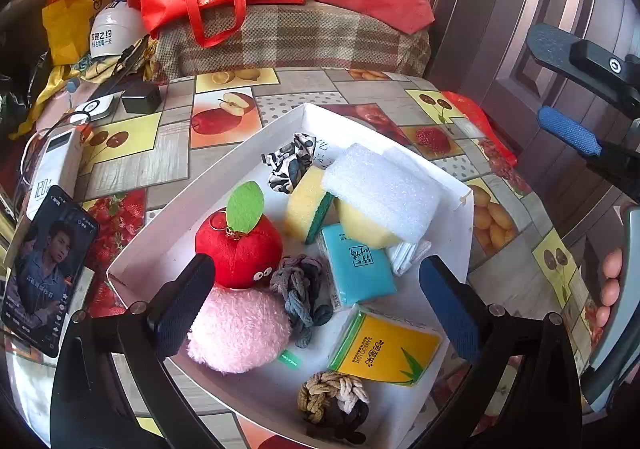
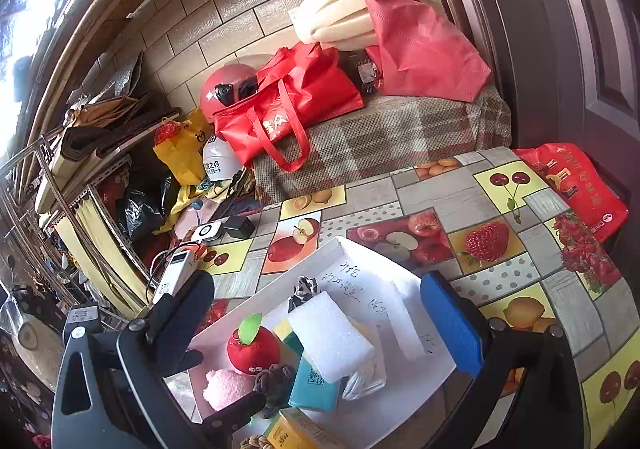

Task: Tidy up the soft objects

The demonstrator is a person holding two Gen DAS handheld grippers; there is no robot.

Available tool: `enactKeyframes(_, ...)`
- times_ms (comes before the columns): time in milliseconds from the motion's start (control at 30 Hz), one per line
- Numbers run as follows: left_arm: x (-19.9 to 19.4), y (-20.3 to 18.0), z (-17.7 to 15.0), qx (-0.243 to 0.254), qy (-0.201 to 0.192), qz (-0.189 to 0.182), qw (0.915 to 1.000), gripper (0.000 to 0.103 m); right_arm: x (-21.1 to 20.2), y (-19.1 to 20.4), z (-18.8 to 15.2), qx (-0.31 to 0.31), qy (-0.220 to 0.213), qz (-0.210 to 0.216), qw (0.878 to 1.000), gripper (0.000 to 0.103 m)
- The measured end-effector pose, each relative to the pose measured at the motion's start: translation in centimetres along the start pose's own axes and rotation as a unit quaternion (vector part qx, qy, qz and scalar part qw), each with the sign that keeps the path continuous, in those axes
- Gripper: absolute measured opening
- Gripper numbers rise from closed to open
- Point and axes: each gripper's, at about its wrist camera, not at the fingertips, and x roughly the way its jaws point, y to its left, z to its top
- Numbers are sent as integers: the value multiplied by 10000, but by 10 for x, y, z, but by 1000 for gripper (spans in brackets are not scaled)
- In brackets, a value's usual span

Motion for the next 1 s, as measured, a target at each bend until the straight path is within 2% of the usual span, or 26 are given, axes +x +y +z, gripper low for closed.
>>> enactKeyframes(167,-11,-3,-1,-38,-106,-71,9999,103,-24,1,4,-3,-328,-69,9994,103)
enactKeyframes(300,-24,-7,-4,-46,-171,-204,9996,103,-56,-1,9,111,-823,-65,9965,103)
enactKeyframes(400,-38,-8,-10,-36,-255,-259,9993,103,-80,1,13,-46,-1144,-241,9931,103)
enactKeyframes(467,-45,-10,-14,-28,-287,-291,9992,103,-89,4,14,-266,-1137,-370,9925,103)
enactKeyframes(567,-53,-14,-17,0,-334,-334,9989,103,-97,4,11,-414,-1010,-785,9909,103)
enactKeyframes(733,-68,-22,-17,124,-485,-382,9980,103,-104,-8,6,-86,-619,-796,9949,103)
enactKeyframes(1000,-95,-42,-22,457,-697,-535,9951,103,-164,-3,0,-175,-1468,-1155,9822,103)
